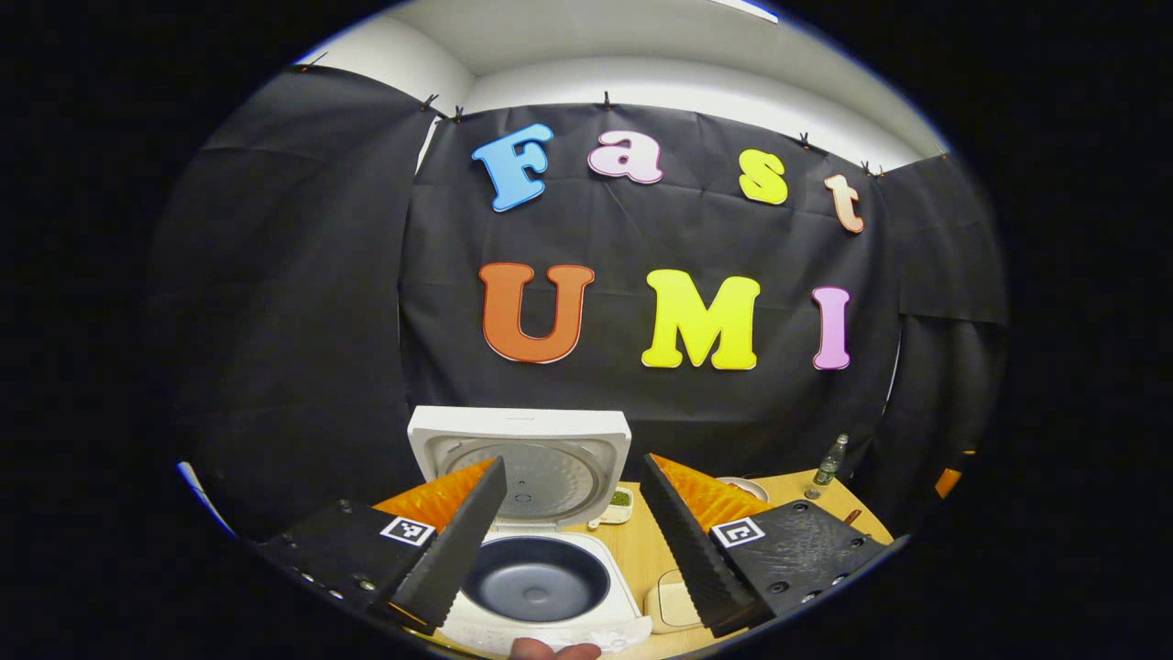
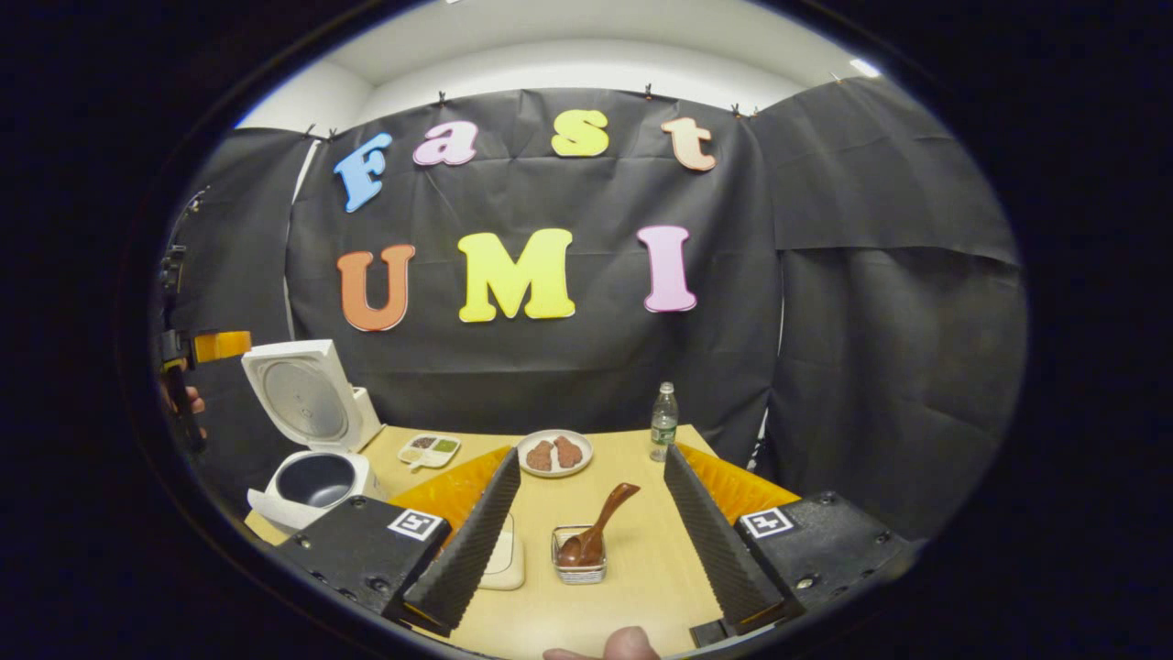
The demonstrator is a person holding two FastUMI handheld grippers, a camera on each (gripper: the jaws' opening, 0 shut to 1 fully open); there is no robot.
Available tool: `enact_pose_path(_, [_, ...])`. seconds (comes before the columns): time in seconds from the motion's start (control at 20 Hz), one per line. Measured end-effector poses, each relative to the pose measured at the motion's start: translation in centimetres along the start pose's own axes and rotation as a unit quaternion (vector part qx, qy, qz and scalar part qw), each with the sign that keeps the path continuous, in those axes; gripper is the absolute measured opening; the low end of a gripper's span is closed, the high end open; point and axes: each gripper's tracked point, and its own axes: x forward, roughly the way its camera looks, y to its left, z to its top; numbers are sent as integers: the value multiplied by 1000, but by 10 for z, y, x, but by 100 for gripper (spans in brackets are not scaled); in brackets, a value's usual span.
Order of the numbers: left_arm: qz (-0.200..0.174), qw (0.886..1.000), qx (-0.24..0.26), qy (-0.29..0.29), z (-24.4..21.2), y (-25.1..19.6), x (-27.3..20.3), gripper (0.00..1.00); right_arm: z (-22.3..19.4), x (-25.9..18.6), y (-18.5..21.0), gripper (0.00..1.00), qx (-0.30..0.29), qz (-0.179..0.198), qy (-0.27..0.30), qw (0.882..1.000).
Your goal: Close the left gripper, press the button to open the rice cooker; take a wooden spoon from the chopstick holder with the right hand, scoop a spoonful of rice and pour it into the rice cooker, then put the wooden spoon back into the chopstick holder.
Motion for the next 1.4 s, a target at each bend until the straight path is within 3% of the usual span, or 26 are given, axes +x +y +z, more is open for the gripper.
enact_pose_path(0.3, [24, 1000, -1, -10, 0, -7, -34, 94, -25, 26, -15, 100, 2, 7, 20, 1000])
enact_pose_path(0.65, [43, 999, -4, -6, -7, -24, -43, 94, -89, 87, -26, 100, 33, 33, 75, 996])
enact_pose_path(0.9, [58, 998, 4, -19, 0, -40, -39, 94, -143, 144, -27, 100, 55, 57, 134, 988])
enact_pose_path(0.95, [65, 998, 2, -18, -1, -41, -39, 94, -156, 156, -28, 94, 60, 59, 151, 985])
enact_pose_path(1.05, [82, 997, -8, -5, -9, -41, -38, 94, -174, 174, -26, 97, 79, 67, 176, 979])
enact_pose_path(1.15, [97, 995, -11, 11, -20, -40, -38, 94, -188, 190, -25, 89, 87, 72, 195, 974])
enact_pose_path(1.25, [114, 993, -7, 18, -23, -37, -40, 94, -197, 206, -24, 89, 92, 76, 204, 972])
enact_pose_path(1.3, [120, 993, -5, 19, -23, -37, -40, 94, -203, 211, -22, 77, 93, 80, 209, 970])
enact_pose_path(1.35, [125, 992, -2, 21, -24, -36, -40, 94, -207, 216, -19, 80, 96, 85, 216, 968])
enact_pose_path(1.4, [129, 991, 0, 24, -25, -35, -40, 94, -212, 220, -17, 67, 98, 89, 223, 966])
